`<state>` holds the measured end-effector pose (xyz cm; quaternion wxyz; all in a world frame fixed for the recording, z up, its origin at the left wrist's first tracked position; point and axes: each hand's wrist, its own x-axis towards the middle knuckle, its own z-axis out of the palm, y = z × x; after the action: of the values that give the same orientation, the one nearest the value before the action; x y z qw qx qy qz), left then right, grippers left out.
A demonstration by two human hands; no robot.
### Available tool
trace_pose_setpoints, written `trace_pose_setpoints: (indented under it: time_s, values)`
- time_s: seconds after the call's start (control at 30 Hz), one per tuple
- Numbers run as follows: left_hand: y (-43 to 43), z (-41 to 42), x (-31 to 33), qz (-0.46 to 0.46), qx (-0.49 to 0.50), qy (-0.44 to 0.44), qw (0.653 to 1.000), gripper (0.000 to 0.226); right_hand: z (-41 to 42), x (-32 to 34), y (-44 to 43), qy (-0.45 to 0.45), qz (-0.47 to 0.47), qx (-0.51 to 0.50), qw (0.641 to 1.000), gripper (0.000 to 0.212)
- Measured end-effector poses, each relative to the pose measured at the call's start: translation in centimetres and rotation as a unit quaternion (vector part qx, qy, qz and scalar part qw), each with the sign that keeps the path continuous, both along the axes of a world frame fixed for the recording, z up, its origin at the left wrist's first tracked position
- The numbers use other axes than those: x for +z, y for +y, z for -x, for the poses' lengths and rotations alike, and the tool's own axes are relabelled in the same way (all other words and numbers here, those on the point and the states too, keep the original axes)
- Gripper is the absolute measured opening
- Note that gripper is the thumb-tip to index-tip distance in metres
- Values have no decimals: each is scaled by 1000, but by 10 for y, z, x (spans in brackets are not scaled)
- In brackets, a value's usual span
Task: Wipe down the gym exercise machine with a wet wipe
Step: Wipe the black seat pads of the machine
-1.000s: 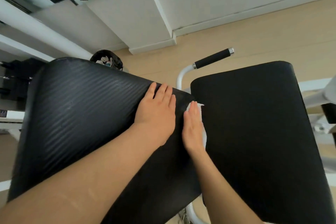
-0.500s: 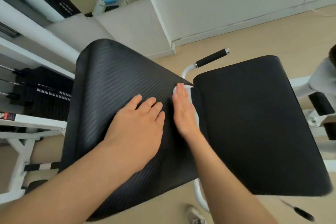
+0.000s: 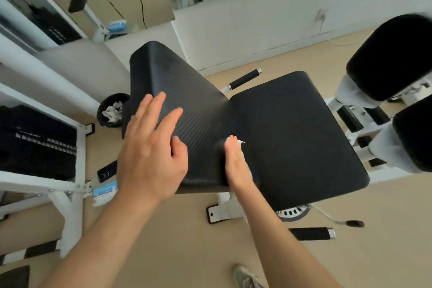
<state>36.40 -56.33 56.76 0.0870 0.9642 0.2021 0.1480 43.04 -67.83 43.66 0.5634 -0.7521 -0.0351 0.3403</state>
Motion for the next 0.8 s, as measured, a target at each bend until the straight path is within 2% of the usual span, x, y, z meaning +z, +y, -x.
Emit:
trace_pose_setpoints:
  time_s: [0.1, 0.2, 0.27, 0.33, 0.4, 0.47, 0.5, 0.57, 0.6, 0.63, 0.67, 0.73, 0.8]
  values:
    - [3, 1, -3, 31, -8, -50, 998, 50, 60, 57, 3, -150, -85, 66, 983, 66]
    - [6, 3, -2, 153, 7, -122, 981, 46, 90, 94, 5, -202, -151, 90, 964, 50]
    - [8, 7, -1, 207, 16, -152, 966, 45, 69, 85, 13, -239, -126, 86, 959, 51]
    - [11, 9, 4, 272, 32, -174, 946, 43, 34, 79, 23, -216, -87, 83, 969, 56]
    - [13, 13, 13, 388, 59, -200, 898, 40, 25, 81, 30, -213, -77, 107, 968, 56]
    - [15, 25, 23, 463, 91, -237, 849, 43, 44, 95, 31, -312, -67, 175, 931, 55]
    - [15, 35, 26, 467, 105, -250, 842, 44, 57, 101, 27, -380, -43, 218, 898, 55]
    - [11, 59, 23, 451, 129, -262, 843, 44, 76, 104, 18, -520, 26, 291, 803, 53]
    - [8, 70, 21, 439, 136, -266, 847, 45, 78, 105, 15, -559, 44, 315, 766, 52]
    - [4, 79, 19, 428, 141, -274, 850, 44, 73, 108, 14, -559, 39, 338, 756, 50]
    - [0, 85, 17, 417, 145, -287, 850, 43, 65, 115, 15, -529, 11, 358, 769, 47]
    - [-8, 86, 13, 379, 140, -311, 860, 34, 50, 137, 22, -371, -87, 369, 848, 41]
    - [-15, 79, 13, 347, 118, -318, 874, 25, 35, 155, 32, -195, -177, 296, 918, 33]
